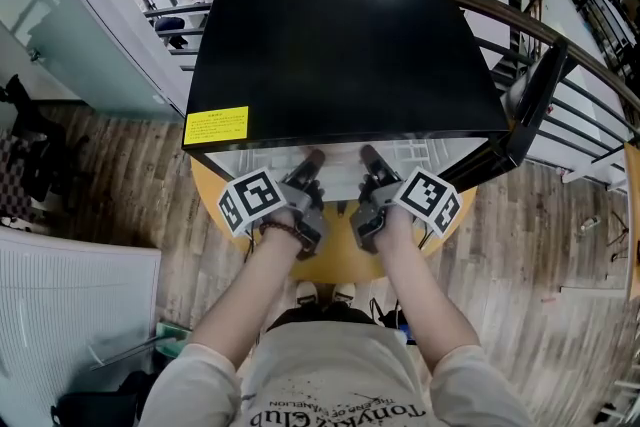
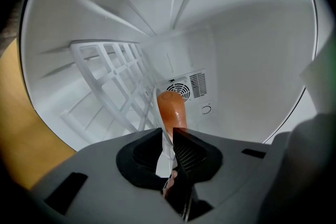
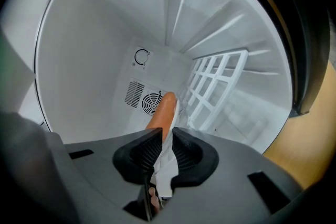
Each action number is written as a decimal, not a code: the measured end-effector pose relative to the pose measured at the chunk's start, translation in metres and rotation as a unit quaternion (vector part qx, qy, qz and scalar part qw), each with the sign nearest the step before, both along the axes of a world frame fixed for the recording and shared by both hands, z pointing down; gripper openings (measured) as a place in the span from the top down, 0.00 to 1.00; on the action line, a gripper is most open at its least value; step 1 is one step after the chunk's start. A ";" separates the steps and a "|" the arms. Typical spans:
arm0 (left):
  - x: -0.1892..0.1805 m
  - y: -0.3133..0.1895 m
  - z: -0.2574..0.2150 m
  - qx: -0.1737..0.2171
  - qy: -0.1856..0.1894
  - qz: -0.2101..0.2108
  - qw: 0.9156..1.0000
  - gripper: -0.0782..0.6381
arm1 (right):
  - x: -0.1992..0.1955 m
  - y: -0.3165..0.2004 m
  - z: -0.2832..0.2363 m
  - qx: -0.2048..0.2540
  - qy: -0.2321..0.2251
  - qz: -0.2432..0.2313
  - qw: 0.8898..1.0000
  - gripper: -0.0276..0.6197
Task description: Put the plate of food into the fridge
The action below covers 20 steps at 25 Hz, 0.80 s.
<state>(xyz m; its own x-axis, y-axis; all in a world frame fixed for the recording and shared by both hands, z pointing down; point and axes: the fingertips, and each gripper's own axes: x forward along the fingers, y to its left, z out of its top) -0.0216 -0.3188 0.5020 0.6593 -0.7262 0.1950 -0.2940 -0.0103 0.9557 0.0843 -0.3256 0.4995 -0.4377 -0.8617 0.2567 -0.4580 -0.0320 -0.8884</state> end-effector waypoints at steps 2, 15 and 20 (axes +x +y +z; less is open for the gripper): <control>-0.002 0.003 0.000 -0.002 -0.003 0.002 1.000 0.79 | 0.000 0.000 0.000 0.000 0.002 0.001 1.000 0.86; -0.015 0.007 0.004 0.001 -0.008 -0.020 1.000 0.79 | 0.002 -0.001 -0.005 0.009 0.075 -0.021 0.997 0.79; -0.016 0.004 0.005 0.000 -0.009 -0.022 1.000 0.79 | 0.007 0.000 -0.003 0.013 0.142 -0.038 0.989 0.78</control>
